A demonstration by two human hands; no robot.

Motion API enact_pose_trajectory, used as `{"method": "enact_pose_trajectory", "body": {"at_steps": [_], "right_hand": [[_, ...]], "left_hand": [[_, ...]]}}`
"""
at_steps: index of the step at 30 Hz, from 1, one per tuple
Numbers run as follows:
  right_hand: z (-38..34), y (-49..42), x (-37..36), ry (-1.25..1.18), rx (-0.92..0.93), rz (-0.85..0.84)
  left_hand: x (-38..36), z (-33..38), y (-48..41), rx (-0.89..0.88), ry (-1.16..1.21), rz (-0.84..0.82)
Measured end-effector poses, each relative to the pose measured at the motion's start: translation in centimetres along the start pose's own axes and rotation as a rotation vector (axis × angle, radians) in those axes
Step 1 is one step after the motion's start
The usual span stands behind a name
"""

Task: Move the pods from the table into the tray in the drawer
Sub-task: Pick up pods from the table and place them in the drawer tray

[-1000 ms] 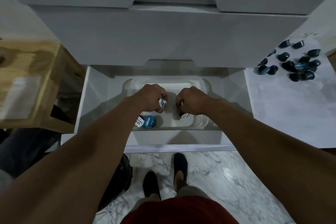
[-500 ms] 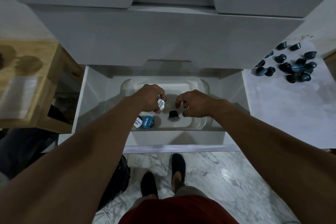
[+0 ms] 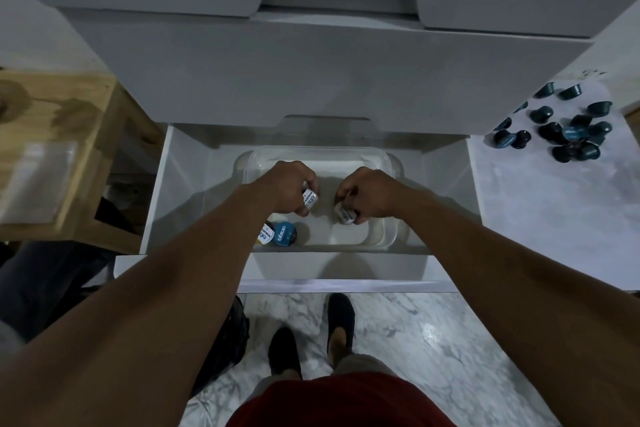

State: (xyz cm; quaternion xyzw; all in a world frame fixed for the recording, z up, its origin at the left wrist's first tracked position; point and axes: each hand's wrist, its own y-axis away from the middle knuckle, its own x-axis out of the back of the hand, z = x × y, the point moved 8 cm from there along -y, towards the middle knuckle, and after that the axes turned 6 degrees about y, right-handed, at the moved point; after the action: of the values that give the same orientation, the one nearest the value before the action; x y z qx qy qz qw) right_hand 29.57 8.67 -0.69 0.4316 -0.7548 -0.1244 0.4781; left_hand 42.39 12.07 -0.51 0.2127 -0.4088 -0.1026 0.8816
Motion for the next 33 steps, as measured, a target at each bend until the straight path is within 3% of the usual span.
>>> {"method": "enact_pose_trajectory", "body": {"at_steps": [5,14,22,33], "right_hand": [[1.1,0.0,-0.1,-0.183,-0.049,0.007],[1.1,0.5,0.3,-0.272,-0.006,0.119],[0.7,0.9,0.2,-0.009,0.061,0.141],[-0.3,1.1,-2.0,0.031,0.054,-0.028]], "left_hand": [[0.2,-0.1,0.0,-0.007,0.068,0.018],[0.5,-0.6,0.0,0.002,0.025,0.025],[0.9,-0.3,0.3,-0.023,-0.034,0.042],[-0.6,0.1,1.0,-0.015,-0.130,-0.131]]}}
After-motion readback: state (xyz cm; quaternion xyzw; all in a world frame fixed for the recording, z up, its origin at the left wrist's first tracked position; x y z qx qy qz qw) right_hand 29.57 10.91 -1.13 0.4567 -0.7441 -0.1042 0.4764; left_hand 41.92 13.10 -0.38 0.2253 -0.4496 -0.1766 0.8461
